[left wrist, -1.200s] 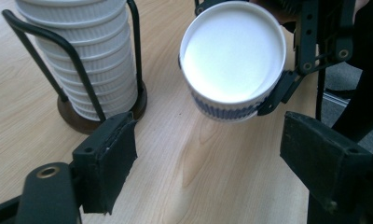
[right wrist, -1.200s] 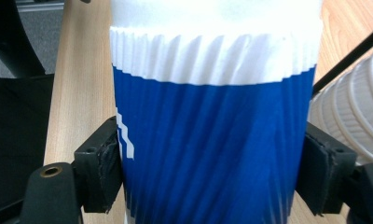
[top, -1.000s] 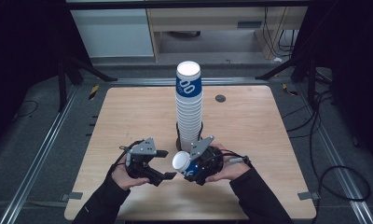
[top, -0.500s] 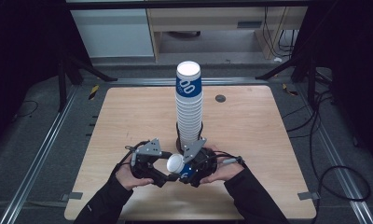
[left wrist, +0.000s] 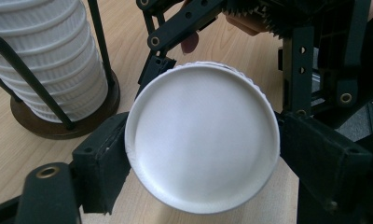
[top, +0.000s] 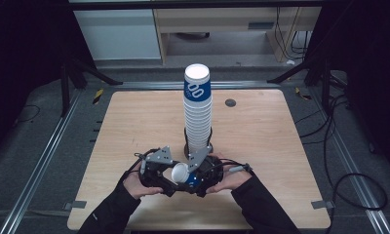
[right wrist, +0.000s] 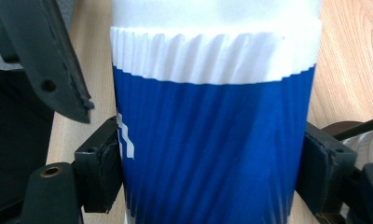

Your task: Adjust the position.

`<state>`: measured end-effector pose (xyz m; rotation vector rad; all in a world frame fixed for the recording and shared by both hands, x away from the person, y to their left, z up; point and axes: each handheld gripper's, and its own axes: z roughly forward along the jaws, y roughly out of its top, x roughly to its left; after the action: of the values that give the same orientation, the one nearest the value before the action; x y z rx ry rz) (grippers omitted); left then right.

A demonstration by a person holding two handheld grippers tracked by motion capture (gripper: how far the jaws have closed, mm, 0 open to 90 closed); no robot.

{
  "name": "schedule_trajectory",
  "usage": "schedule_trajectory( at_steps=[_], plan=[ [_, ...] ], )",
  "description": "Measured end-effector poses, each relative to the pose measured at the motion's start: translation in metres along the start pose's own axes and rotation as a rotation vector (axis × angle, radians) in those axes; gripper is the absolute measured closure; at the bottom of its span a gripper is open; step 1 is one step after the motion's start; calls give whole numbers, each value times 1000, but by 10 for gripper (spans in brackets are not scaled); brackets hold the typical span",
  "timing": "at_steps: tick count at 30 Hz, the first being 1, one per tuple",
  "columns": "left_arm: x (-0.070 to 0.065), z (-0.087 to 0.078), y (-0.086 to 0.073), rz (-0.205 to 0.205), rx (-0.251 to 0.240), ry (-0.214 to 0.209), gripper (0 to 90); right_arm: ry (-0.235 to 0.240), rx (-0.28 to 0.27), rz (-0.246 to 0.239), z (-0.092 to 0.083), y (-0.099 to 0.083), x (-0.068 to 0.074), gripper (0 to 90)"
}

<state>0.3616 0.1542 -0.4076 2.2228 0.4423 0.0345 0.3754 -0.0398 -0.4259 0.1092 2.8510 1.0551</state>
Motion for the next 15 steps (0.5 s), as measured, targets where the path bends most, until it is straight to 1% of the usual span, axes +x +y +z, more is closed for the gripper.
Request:
schedule_trajectory(
  at_steps=[1,5,7,9,15],
  plan=[
    [0,0,0,-1,3,1,187,2,1,-7,0,0,0,220],
    [0,1,0,-6,5,2,212,7,0,1,1,2,1,219],
    [0,2,-1,-5,7,6,226,7,3,-10,3,2,0,219],
    [0,1,-1,-8,5,9,248,11,6,-8,3,3,1,219],
    [1,0,-1,-12,4,3,255,15,5,-7,3,3,0,217]
  ],
)
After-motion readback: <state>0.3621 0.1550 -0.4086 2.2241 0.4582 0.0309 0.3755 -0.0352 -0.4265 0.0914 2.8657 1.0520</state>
